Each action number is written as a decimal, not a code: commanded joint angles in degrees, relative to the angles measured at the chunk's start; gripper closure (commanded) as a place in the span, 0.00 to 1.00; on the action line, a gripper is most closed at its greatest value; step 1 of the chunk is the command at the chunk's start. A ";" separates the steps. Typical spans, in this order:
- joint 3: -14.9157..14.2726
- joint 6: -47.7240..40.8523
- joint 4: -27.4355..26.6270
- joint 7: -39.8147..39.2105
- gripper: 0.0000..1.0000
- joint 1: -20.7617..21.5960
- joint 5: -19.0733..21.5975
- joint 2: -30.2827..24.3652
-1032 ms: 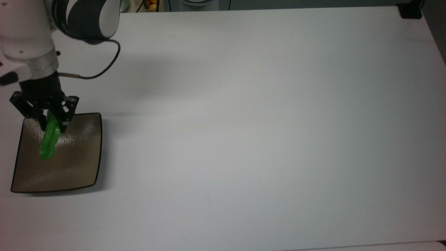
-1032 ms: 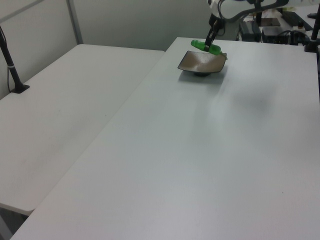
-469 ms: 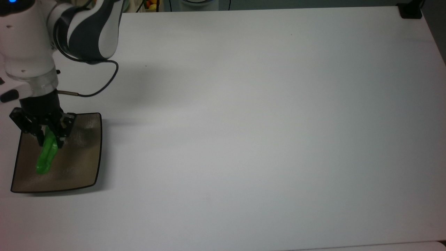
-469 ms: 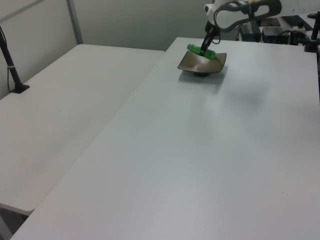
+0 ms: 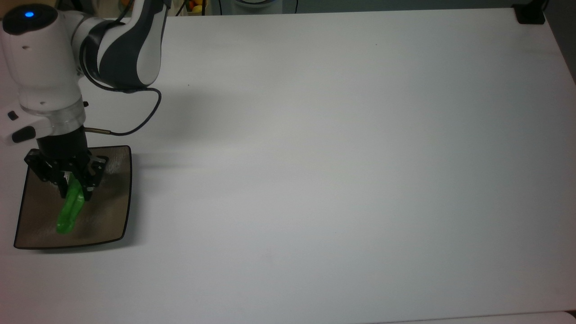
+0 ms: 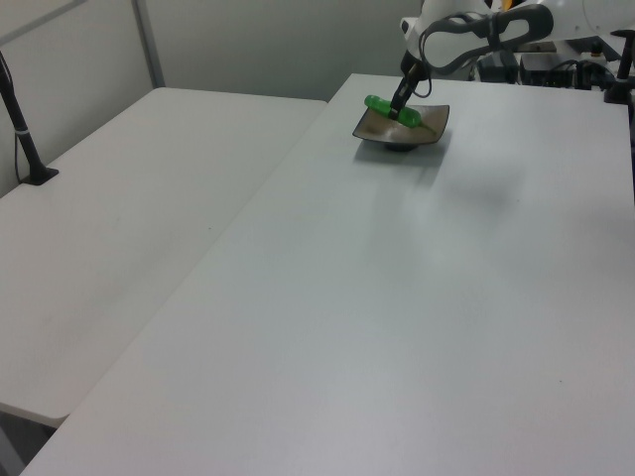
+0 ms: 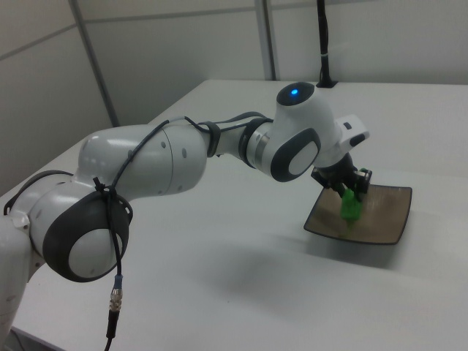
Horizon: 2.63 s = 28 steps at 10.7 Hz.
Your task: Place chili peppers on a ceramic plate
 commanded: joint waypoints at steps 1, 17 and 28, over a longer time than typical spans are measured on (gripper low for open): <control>0.79 1.26 1.09 0.44 1.00 -0.86 1.23 1.61; 0.79 -3.80 -6.88 3.69 0.00 0.63 0.61 -10.38; 0.97 -49.29 -22.00 15.10 0.00 19.86 1.67 -46.80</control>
